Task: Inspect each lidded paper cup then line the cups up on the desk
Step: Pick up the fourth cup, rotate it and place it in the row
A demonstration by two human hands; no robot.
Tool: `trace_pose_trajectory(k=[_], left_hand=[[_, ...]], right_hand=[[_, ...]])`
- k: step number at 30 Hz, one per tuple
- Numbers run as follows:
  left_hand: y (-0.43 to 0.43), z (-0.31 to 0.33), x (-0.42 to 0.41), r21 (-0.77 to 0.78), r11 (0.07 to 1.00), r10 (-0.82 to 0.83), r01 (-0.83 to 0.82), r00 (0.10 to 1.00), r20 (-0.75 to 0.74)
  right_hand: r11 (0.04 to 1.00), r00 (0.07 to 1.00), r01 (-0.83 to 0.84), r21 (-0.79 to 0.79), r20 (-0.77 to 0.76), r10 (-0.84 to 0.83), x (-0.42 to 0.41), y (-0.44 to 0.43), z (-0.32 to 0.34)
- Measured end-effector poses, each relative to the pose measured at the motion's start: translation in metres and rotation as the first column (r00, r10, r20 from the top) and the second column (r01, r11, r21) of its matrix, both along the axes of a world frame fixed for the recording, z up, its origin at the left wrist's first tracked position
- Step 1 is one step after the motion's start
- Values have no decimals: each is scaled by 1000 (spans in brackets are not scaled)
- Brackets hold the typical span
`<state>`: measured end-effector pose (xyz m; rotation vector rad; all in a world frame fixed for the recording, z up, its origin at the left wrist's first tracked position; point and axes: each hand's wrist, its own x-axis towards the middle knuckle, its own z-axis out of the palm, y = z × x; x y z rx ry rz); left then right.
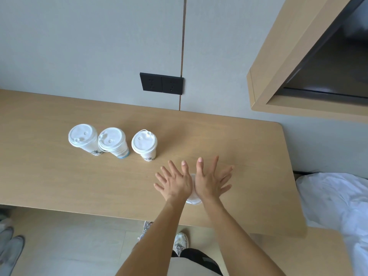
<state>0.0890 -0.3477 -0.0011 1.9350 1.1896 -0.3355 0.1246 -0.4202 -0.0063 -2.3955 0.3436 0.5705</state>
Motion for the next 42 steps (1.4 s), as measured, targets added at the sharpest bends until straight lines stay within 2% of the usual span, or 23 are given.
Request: trace_pose_trajectory(k=[3,12,15,17,19,22,24,25,26,27,30,32,34,36,38,42], left_hand=[[0,-6,1,31,999,-30,32,997,-68],[5,-16,9,60,989,-133,138,988,-84],[11,-17,14,85,969,-227,233,971,-77],[17,-18,17,110,926,-359,361,933,-43],[27,-18,23,112,843,-530,526,848,6],[42,-15,37,240,590,-798,771,602,31],[49,-12,44,367,393,-902,843,431,-25],[50,-11,44,419,325,-924,848,379,-50],[51,-10,43,470,304,-928,829,369,-51],[51,-9,39,519,340,-913,784,407,-16],[47,-3,21,536,632,-722,560,677,145],[41,1,9,437,815,-495,381,849,185],[37,-2,1,285,934,-267,215,951,158],[34,-9,-5,199,971,-147,134,988,52],[32,-15,-7,166,980,-104,108,994,-29],[28,-20,-3,212,968,-133,132,991,-11]], right_hand=[[999,1000,-6,-40,24,7,1,3,-4],[990,1000,-25,-136,-16,23,8,6,-14],[992,997,65,-109,-28,-68,5,9,-12],[976,971,207,-64,-110,-213,-3,12,-10],[913,887,409,-10,-229,-400,-13,17,-7],[773,723,633,41,-386,-572,-27,26,-6],[706,646,706,55,-459,-610,-33,31,-6],[683,622,728,62,-481,-619,-36,32,-6],[670,611,740,68,-485,-625,-38,31,-6],[670,618,739,72,-469,-631,-38,30,-6],[760,744,644,87,-304,-596,-31,23,-3],[854,857,508,110,-162,-489,-20,20,-1],[932,938,347,104,-54,-343,-10,23,-1],[979,980,195,53,15,-196,-7,27,-5],[995,993,99,-8,62,-98,-9,30,-12],[996,995,67,-65,84,-62,-5,32,-21]])
